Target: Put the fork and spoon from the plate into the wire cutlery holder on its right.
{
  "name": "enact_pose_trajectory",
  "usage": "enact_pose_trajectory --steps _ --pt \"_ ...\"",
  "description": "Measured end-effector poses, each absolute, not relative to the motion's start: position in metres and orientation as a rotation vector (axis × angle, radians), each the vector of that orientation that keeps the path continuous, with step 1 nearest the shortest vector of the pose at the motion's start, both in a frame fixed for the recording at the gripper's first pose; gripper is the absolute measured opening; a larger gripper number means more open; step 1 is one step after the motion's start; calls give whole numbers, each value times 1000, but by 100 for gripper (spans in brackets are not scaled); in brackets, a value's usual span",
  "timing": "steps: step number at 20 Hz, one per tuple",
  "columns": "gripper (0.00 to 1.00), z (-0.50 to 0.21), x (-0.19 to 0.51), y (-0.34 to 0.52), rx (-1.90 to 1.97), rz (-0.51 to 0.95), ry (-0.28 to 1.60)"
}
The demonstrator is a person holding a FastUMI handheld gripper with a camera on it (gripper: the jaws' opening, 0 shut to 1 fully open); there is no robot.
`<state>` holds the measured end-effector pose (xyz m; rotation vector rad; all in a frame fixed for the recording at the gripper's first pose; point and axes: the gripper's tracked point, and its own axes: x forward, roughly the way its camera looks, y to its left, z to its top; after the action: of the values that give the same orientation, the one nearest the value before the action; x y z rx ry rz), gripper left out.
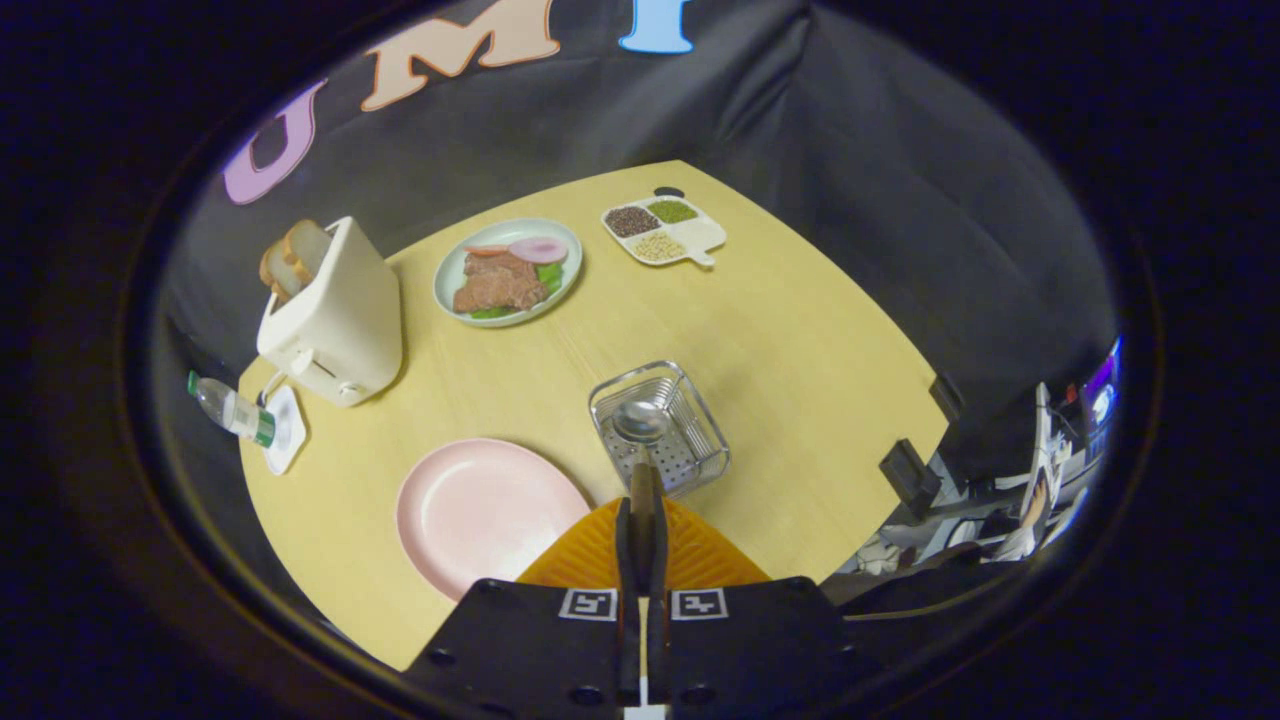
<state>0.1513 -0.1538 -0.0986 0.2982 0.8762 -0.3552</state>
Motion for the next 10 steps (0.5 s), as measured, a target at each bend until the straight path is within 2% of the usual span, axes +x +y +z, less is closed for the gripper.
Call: enact_pose_trajectory --steps 4,10 --pt "16 -96 157 -150 291 -321 865" --pt "90 -89 162 -153 186 -257 815"
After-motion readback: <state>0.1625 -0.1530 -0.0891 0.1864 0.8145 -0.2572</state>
